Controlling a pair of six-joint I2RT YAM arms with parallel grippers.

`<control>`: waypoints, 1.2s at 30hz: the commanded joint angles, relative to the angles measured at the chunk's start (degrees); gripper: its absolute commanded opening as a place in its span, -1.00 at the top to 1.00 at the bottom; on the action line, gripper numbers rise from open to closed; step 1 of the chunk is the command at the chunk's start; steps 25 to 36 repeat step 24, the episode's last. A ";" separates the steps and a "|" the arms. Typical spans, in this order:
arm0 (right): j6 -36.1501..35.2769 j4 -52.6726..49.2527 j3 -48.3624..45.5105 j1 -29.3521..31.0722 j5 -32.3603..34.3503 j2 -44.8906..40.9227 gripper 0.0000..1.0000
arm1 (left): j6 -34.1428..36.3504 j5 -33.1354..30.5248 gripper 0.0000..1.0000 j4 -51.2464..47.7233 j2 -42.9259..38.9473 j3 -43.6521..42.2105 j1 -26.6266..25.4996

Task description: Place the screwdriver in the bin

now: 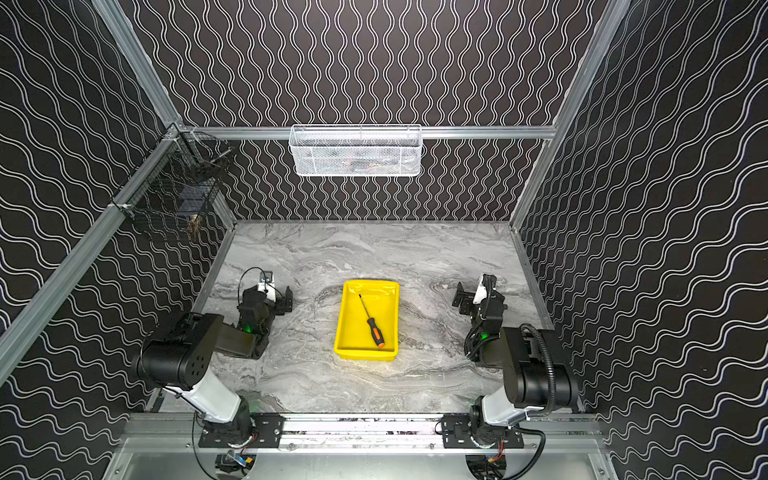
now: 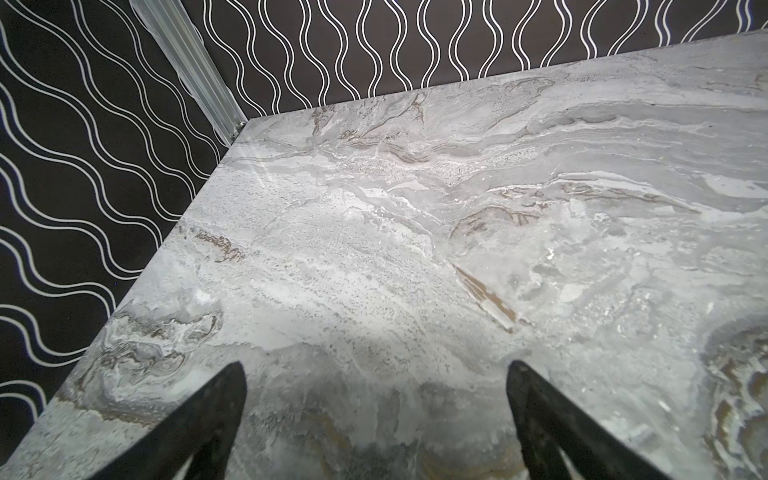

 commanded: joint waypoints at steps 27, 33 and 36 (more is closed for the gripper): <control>0.73 4.23 -0.56 -0.05 2.34 0.24 -0.98 | -0.83 2.07 -0.98 0.33 -0.10 0.33 0.80; 0.73 4.23 -0.56 -0.05 2.34 0.24 -0.98 | -0.83 2.07 -0.98 0.33 -0.10 0.33 0.80; 0.73 4.23 -0.56 -0.05 2.34 0.24 -0.98 | -0.83 2.07 -0.98 0.33 -0.10 0.33 0.80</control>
